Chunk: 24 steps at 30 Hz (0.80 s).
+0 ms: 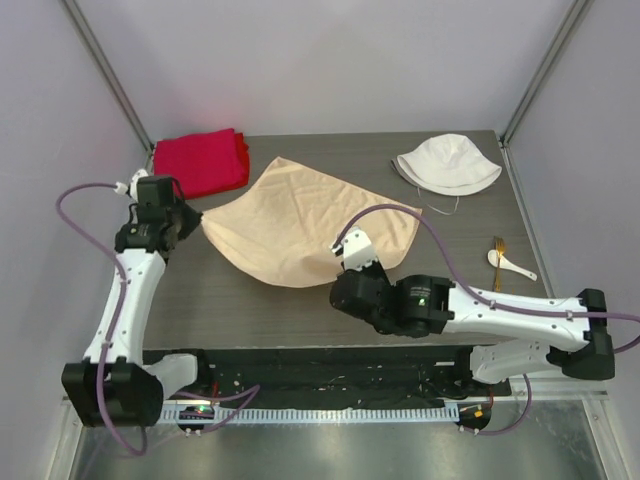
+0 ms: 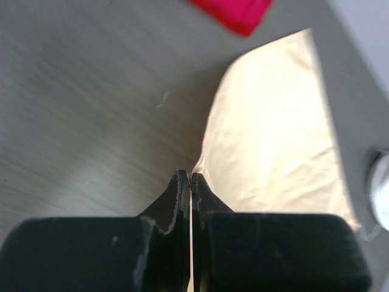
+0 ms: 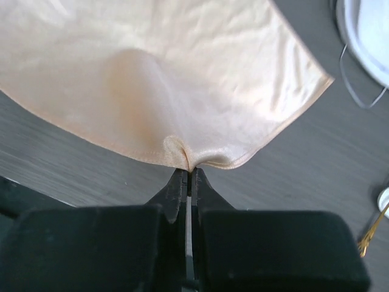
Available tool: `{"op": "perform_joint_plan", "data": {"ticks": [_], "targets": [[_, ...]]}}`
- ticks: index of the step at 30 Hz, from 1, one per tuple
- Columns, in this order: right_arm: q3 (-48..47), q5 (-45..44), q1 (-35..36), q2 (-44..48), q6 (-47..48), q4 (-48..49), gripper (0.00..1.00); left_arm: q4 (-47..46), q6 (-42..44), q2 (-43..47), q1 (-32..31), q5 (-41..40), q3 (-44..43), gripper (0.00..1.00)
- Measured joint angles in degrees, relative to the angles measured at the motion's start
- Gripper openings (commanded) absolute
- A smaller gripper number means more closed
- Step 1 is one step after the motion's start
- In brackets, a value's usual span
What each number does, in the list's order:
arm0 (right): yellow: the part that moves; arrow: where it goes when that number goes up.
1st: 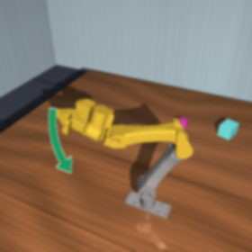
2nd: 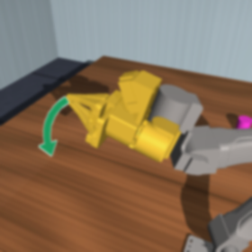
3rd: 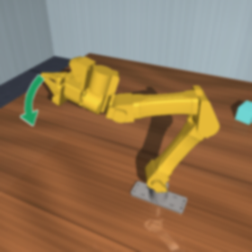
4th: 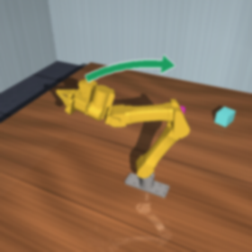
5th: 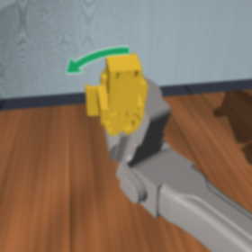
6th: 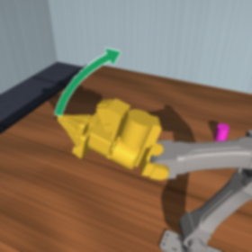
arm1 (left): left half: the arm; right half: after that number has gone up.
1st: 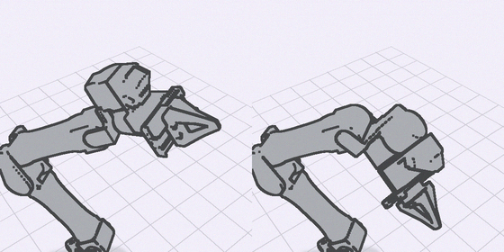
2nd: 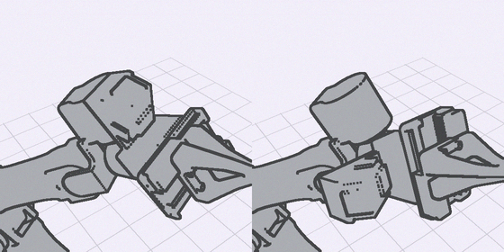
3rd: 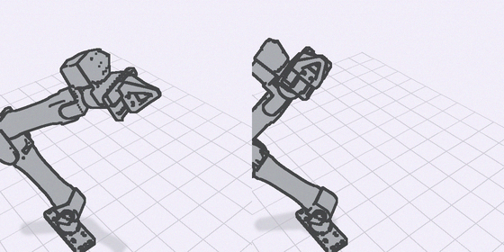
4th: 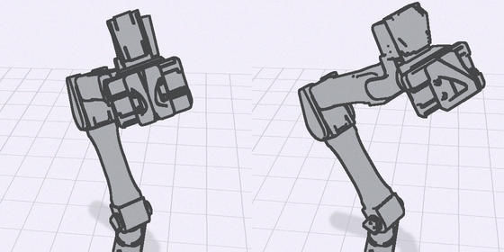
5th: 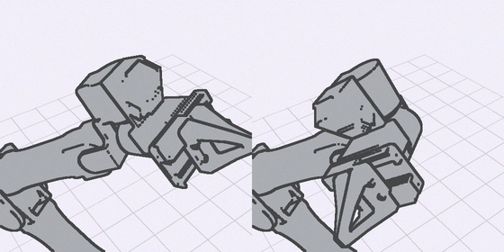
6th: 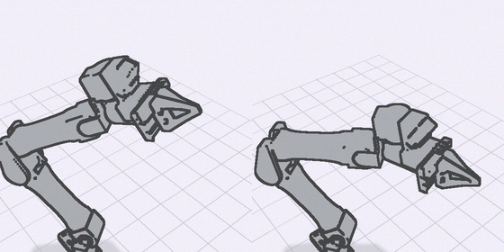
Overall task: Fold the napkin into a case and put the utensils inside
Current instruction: Flatten the napkin at the center of the board.
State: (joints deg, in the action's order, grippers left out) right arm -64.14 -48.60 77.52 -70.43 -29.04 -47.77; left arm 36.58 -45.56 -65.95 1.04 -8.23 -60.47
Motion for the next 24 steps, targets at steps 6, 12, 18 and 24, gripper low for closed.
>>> {"op": "perform_joint_plan", "data": {"ticks": [6, 12, 18, 24], "targets": [[-16.6, -2.7, 1.0, 2.5, 9.5, -3.2, 0.01, -0.6, 2.3, 10.6, 0.0, 2.4, -11.7, 0.00], [-33.4, -1.9, 1.6, 6.6, 15.6, -6.1, 0.01, -1.6, 4.1, 21.6, 0.0, 2.3, -20.6, 0.00], [-40.9, 8.3, 1.7, 13.4, 20.2, -6.8, 0.01, -1.4, 4.3, 26.9, 0.0, 0.5, -28.5, 0.01], [-41.4, 14.8, 1.7, 17.4, 22.7, -5.5, 0.01, -1.0, 4.2, 27.0, 0.0, -0.3, -32.2, 0.01]]}}
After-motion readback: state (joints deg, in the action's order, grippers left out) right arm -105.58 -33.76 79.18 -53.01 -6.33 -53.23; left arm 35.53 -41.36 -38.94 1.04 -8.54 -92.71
